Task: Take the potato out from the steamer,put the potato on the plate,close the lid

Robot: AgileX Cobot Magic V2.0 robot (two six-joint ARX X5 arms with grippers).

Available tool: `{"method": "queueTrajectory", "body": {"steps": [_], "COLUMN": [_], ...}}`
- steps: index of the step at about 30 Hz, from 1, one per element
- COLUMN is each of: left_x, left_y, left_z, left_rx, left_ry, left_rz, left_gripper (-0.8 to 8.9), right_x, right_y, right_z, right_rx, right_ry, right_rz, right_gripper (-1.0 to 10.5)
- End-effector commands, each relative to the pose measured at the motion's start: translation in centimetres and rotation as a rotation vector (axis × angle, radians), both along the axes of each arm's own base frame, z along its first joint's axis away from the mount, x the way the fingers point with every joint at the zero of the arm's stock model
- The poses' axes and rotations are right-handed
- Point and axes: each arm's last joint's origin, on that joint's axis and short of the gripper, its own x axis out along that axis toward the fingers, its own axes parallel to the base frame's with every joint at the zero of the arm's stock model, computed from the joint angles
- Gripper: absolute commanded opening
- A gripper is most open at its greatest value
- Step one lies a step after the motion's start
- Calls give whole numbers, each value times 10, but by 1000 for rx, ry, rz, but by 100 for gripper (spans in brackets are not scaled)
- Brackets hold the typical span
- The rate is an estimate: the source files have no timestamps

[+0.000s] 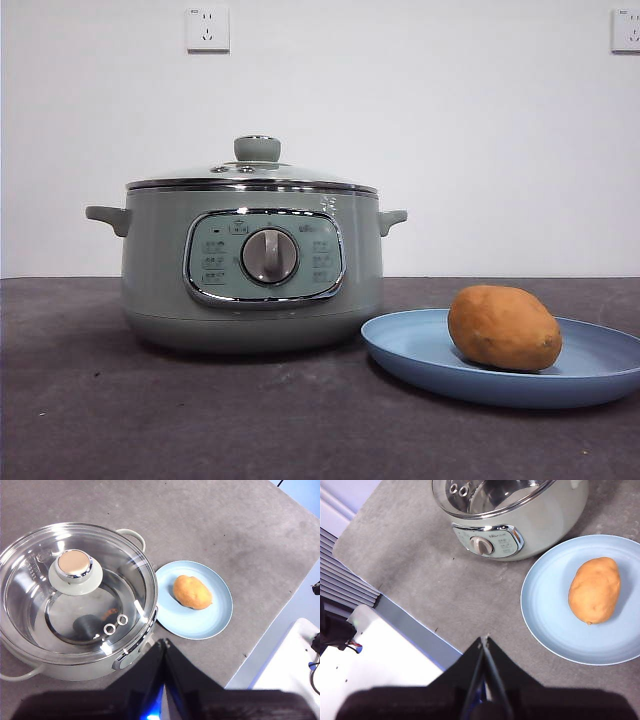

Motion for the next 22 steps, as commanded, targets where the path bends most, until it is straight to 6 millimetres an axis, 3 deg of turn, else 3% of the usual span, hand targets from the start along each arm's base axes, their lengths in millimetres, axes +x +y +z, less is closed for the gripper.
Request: {"method": "queueTrajectory", "body": {"steps": [1,8,14,17,22], "left_x": [0,6,-11,-28,-53], "left_y": [-1,3,37,53,77], "left_z": [1,7,19,6,-49], "left_rx": [-7,8,-30,-83,-85], "left_ry": [-10,-104,-405,-581,-786], "left_rz": [4,47,189,264,431], "left_gripper": [-4,-4,-3,-4,-3], "right_x": [0,0,0,0,0], "right_y": [0,0,0,0,0], "right_z": [0,0,0,0,0], "right_rx": [2,2,2,2,2], "right_ry": [-2,-2,-2,-2,-2], "right_rz": [-3,-3,-3,-3,-3], "right_gripper": [1,1,1,1,1]}}
